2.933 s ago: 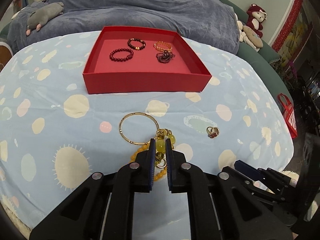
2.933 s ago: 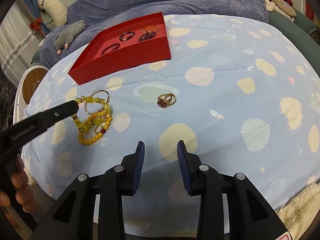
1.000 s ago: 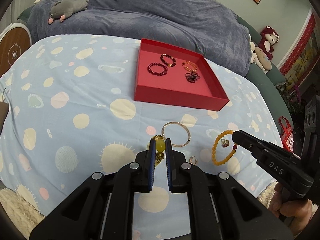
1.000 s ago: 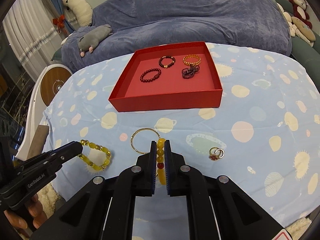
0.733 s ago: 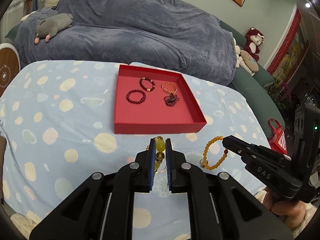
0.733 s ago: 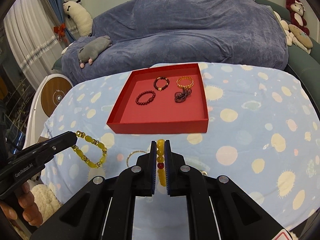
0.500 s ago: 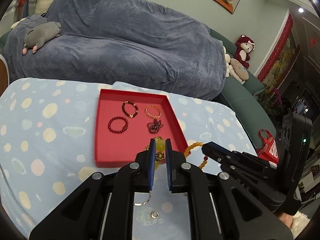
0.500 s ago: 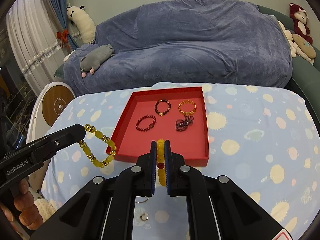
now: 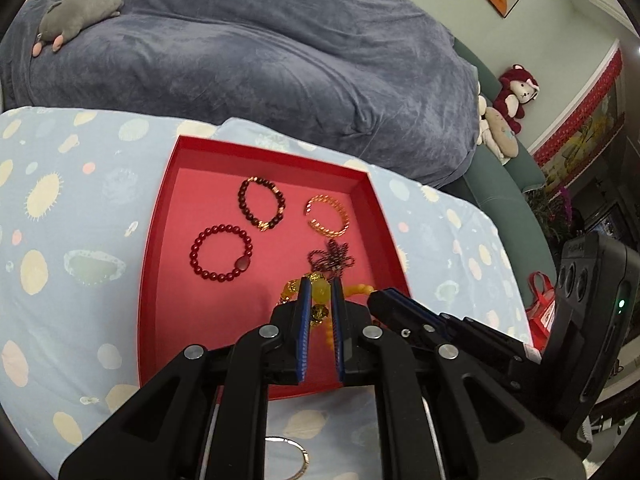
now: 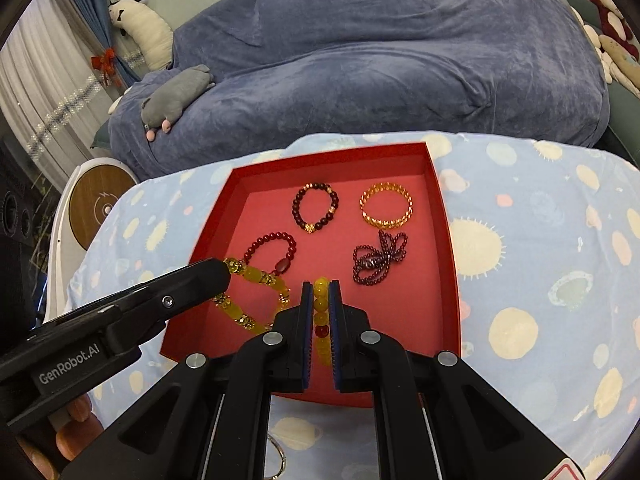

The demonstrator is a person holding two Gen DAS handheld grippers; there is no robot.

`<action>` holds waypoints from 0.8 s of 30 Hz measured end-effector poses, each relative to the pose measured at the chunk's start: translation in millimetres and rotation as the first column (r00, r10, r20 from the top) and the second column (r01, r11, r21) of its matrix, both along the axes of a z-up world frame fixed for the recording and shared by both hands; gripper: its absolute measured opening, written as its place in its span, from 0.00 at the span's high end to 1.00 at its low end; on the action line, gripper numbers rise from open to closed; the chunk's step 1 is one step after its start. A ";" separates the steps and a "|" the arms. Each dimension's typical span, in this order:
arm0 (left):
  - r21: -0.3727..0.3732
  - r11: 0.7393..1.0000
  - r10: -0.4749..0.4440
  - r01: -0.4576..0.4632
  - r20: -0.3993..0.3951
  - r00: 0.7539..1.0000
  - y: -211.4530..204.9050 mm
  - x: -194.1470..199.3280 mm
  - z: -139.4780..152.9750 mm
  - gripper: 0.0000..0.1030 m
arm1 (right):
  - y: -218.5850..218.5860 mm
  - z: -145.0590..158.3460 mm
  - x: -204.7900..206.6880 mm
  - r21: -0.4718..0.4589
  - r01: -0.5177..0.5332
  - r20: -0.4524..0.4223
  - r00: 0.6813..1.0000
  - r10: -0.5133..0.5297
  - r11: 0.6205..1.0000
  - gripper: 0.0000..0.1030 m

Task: Organize jewelry
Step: 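Carry both bracelets into the red box and open both tools, then withdraw both open tools from the red box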

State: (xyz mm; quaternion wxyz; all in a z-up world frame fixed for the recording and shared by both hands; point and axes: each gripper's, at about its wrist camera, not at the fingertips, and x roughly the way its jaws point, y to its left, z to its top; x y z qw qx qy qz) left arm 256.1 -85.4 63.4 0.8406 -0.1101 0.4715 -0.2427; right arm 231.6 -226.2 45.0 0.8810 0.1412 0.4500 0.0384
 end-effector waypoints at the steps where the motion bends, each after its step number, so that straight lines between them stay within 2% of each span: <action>1: 0.020 1.000 0.004 -0.004 -0.012 1.000 1.7 2.5 -9.8 0.91 | -1.4 -9.0 3.1 0.001 0.001 -0.020 1.000 -0.001 1.000 0.93; 5: 0.087 0.996 0.023 -0.020 -0.035 0.999 13.4 7.9 -38.3 0.91 | -7.3 -34.9 9.7 -0.027 0.007 -0.072 0.997 -0.009 1.000 0.93; 9: 0.162 0.987 0.021 -0.020 -0.002 1.000 18.6 9.9 -47.2 0.91 | -11.5 -44.6 11.7 -0.062 0.008 -0.087 0.996 -0.014 0.998 0.93; 14: 0.289 0.956 0.028 -0.045 0.062 0.998 15.5 11.4 -50.5 0.90 | -6.8 -46.0 13.5 -0.136 0.002 -0.077 0.997 -0.012 0.991 0.89; 15: 0.301 0.952 0.027 -0.047 0.070 0.997 15.5 11.0 -50.2 0.86 | -7.2 -44.8 12.6 -0.148 0.005 -0.070 0.997 -0.016 0.989 0.85; 16: 0.314 0.948 0.029 -0.052 0.077 0.997 15.5 10.7 -49.8 0.76 | -6.2 -42.1 11.2 -0.157 0.010 -0.058 0.998 -0.019 0.988 0.77; 17: 0.326 0.943 0.035 -0.063 0.091 0.995 16.1 9.7 -48.1 0.70 | -6.0 -38.3 8.9 -0.162 0.019 -0.043 0.999 -0.026 0.987 0.66; 18: 0.330 0.941 0.040 -0.073 0.108 0.993 17.1 8.7 -45.4 0.63 | -6.1 -34.2 6.3 -0.163 0.027 -0.028 0.999 -0.032 0.986 0.62; 19: 0.334 0.939 0.045 -0.085 0.126 0.991 18.3 6.8 -42.0 0.58 | -6.0 -29.4 3.1 -0.163 0.033 -0.012 0.999 -0.036 0.986 0.60; 21: 0.330 0.939 0.046 -0.094 0.149 0.988 20.4 1.9 -34.9 0.55 | -6.1 -21.5 -2.6 -0.157 0.041 0.003 0.999 -0.041 0.987 0.60; 24: 0.330 0.938 0.048 -0.103 0.170 0.984 22.3 -7.5 -25.6 0.55 | -6.6 -10.0 -14.2 -0.145 0.051 0.023 0.999 -0.048 0.988 0.59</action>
